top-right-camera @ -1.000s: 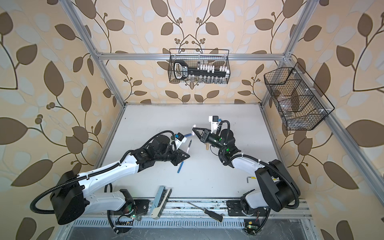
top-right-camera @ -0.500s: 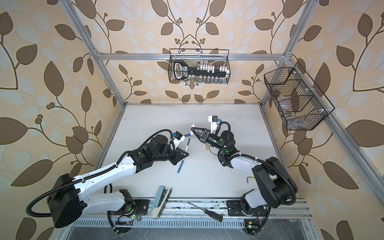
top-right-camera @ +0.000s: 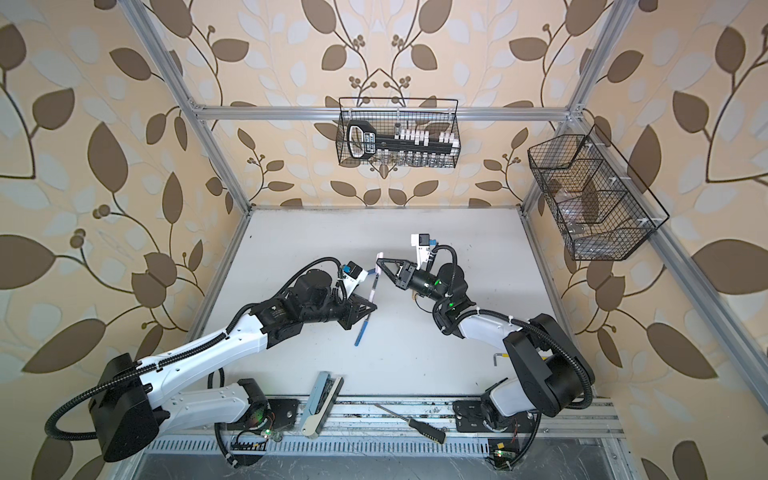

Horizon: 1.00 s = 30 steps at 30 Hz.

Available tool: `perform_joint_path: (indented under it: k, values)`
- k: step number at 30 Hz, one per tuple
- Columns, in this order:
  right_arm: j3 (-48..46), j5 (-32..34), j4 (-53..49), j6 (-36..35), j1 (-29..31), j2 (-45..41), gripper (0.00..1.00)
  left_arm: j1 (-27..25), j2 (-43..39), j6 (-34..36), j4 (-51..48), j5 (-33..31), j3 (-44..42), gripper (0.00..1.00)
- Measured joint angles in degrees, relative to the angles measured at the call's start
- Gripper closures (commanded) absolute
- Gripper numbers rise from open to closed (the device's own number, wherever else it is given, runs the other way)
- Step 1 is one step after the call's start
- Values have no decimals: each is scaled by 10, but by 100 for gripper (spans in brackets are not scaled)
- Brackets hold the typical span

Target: Insert the pens into the pen caps

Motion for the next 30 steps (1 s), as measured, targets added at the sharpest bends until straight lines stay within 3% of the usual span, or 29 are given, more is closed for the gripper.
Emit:
perform_joint_path:
  k: [30]
  values:
    - [-10, 16, -32, -39, 16, -62, 82, 0, -4, 0, 1, -13, -15, 92]
